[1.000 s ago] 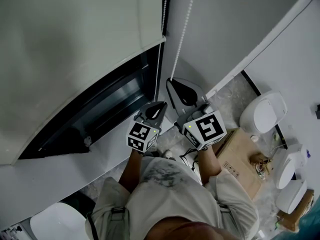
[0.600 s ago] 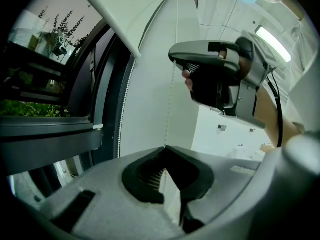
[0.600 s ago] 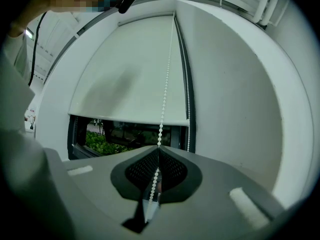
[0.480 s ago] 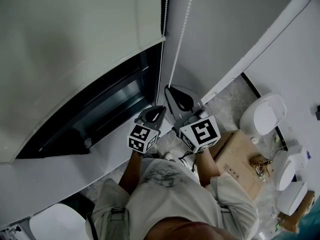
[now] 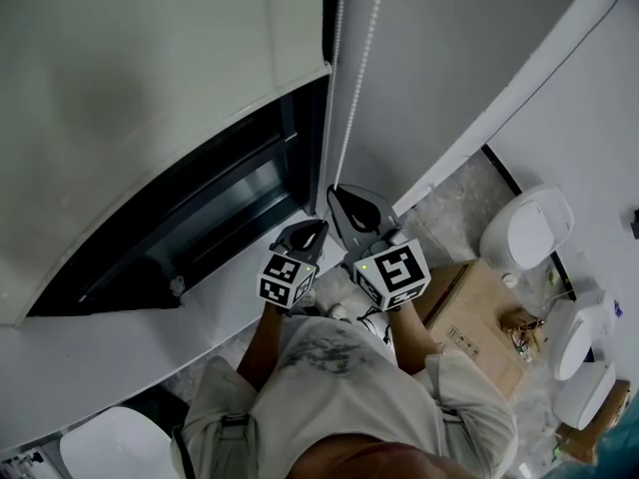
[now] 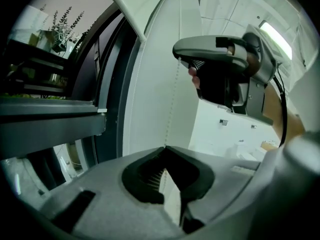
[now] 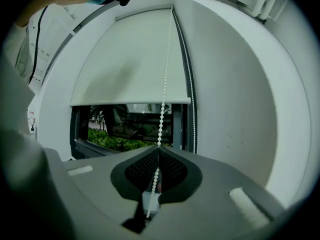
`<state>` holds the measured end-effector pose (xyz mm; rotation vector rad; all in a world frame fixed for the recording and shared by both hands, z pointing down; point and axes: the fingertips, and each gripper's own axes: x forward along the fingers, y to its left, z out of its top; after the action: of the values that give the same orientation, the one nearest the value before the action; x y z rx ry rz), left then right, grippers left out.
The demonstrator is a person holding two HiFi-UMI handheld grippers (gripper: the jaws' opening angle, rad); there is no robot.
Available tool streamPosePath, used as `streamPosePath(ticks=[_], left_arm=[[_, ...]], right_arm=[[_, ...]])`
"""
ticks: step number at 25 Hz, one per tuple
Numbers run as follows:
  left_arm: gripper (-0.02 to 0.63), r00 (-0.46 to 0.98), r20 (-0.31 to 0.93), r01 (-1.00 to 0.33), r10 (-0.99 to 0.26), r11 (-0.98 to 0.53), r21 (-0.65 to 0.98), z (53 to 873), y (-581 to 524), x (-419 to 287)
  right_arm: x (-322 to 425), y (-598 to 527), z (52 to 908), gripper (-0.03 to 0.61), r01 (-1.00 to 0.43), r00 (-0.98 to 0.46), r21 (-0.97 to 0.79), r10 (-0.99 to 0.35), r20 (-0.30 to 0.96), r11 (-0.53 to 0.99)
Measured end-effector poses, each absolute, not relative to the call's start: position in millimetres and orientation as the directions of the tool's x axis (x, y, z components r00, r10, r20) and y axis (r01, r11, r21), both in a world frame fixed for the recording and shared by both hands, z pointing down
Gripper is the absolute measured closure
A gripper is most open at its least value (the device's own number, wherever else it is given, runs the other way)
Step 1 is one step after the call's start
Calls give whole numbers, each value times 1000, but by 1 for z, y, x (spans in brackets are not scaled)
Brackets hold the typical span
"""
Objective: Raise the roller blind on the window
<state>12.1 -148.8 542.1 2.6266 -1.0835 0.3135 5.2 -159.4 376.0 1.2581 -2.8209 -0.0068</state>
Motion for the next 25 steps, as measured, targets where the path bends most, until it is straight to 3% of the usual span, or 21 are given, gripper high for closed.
streamPosePath(ticks=[8,13,25], left_arm=[[600,692,283,-717,-664,-676,169,532,-139,3],[562,709,191,-705,-679,-692,155,482,-136,-7],[555,741,-54,-670,-669,-742,1,331,-137,-6]], right_arm=[[4,-155,378,568,-745,-665,32,-746,43,666],[6,-155,378,568,-749,-661,34,-750,39,662],[6,-154,378,568,-749,-661,35,-750,38,662]])
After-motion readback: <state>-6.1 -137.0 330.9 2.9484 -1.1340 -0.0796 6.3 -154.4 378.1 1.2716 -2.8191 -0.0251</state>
